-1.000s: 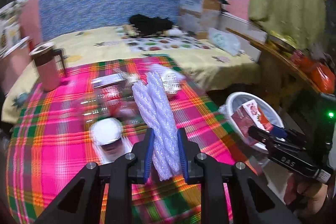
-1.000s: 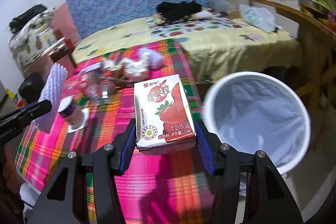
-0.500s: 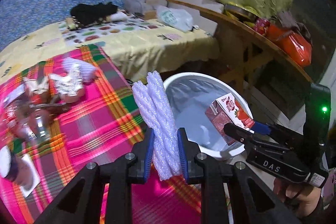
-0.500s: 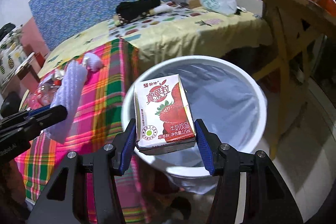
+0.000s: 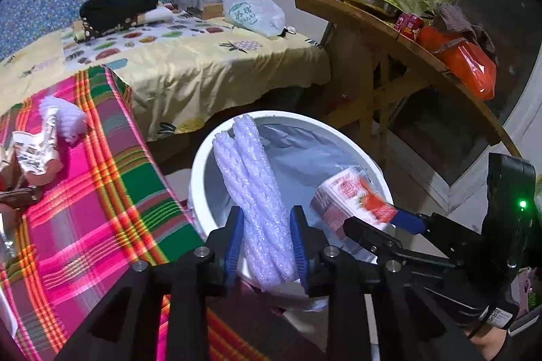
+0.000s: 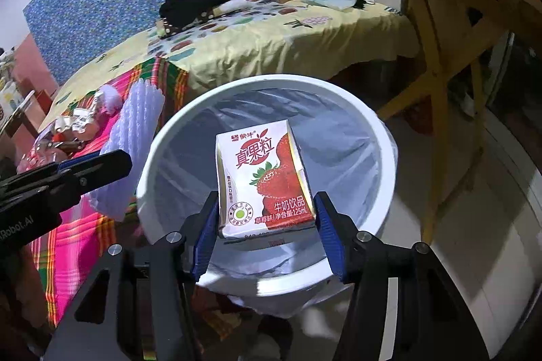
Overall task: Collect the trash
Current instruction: 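Carry both items over the white bin and open both grippers to drop them, then move the left gripper back to the bed and grasp the white yogurt cup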
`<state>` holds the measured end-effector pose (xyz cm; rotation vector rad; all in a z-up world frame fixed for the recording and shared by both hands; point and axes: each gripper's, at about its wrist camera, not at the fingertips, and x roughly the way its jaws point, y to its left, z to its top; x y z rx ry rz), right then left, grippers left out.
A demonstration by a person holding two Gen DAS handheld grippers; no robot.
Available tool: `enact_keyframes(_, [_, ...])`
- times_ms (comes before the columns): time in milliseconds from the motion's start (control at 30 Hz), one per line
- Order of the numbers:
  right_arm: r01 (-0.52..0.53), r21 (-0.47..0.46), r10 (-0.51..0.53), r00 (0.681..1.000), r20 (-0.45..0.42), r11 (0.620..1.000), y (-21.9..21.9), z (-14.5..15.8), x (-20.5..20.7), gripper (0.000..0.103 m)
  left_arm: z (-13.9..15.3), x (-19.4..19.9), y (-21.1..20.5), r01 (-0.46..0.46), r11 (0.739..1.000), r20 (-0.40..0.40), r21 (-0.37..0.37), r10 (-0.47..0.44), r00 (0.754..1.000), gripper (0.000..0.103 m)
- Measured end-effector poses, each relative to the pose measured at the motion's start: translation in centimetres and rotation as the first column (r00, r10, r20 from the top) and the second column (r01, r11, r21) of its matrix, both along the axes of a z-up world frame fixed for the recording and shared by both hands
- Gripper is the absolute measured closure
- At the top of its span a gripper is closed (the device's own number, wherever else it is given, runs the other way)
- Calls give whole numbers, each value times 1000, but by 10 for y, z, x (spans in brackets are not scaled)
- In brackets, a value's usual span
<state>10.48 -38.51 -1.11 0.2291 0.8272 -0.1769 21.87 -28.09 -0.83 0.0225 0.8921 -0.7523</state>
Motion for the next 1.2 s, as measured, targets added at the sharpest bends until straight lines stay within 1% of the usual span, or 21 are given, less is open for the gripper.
enact_keyframes(33, [3, 1, -3, 1000, 3, 1000, -2, 0, -1, 37, -1, 1, -1, -1, 1000, -4, -2, 1, 1000, 71])
enact_keyframes(67, [6, 2, -6, 1000, 4, 1000, -2, 0, -2, 36, -2, 1, -1, -3, 1000, -6, -1, 3, 1000, 68])
enact_keyframes(267, [11, 2, -11, 1000, 18, 1000, -3, 4, -7, 36, -3, 1, 5, -23, 1000, -5, -6, 23, 1000, 59])
enact_keyframes(400, [0, 6, 0, 999, 49, 1000, 1, 12, -12, 35, 3, -5, 16, -42, 999, 2, -12, 42, 999, 59])
enact_keyframes(433, [-7, 10, 7, 998, 62, 1000, 3, 15, -15, 34, 4, -7, 20, -48, 999, 3, -12, 48, 999, 59])
enact_keyframes(500, [-29, 13, 28, 996, 90, 1000, 8, 19, -16, 30, 9, -14, 30, -60, 998, 11, -20, 60, 998, 59])
enact_keyframes(600, [-75, 0, 75, 989, 128, 997, 22, 26, -19, 30, 15, -25, 48, -92, 996, 32, -19, 93, 995, 59])
enact_keyframes(633, [-94, 10, 92, 987, 134, 995, 26, 28, -20, 30, 17, -29, 55, -105, 994, 38, -18, 106, 994, 59])
enact_keyframes(733, [-135, 16, 132, 982, 135, 991, 40, 31, -21, 30, 22, -39, 78, -139, 990, 44, -24, 140, 989, 59])
enact_keyframes(833, [-176, 30, 171, 977, 125, 984, 57, 31, -19, 30, 24, -49, 105, -201, 979, 52, -19, 202, 978, 59])
enact_keyframes(900, [-192, 19, 189, 975, 115, 981, 69, 29, -19, 30, 24, -55, 122, -248, 969, 52, -10, 248, 967, 59])
enact_keyframes(1033, [-249, 1, 248, 964, 99, 969, 90, 28, -18, 30, 20, -68, 155, -308, 951, 53, 0, 308, 950, 59])
enact_keyframes(1100, [-276, -7, 275, 957, 95, 961, 100, 28, -18, 32, 18, -76, 171, -338, 941, 66, 12, 337, 939, 59])
enact_keyframes(1133, [-287, -12, 287, 953, 94, 958, 105, 29, -18, 34, 17, -78, 177, -351, 936, 67, 16, 350, 935, 59])
enact_keyframes(1200, [-306, -15, 306, 947, 94, 952, 113, 29, -20, 36, 15, -83, 190, -374, 927, 61, 13, 373, 926, 59])
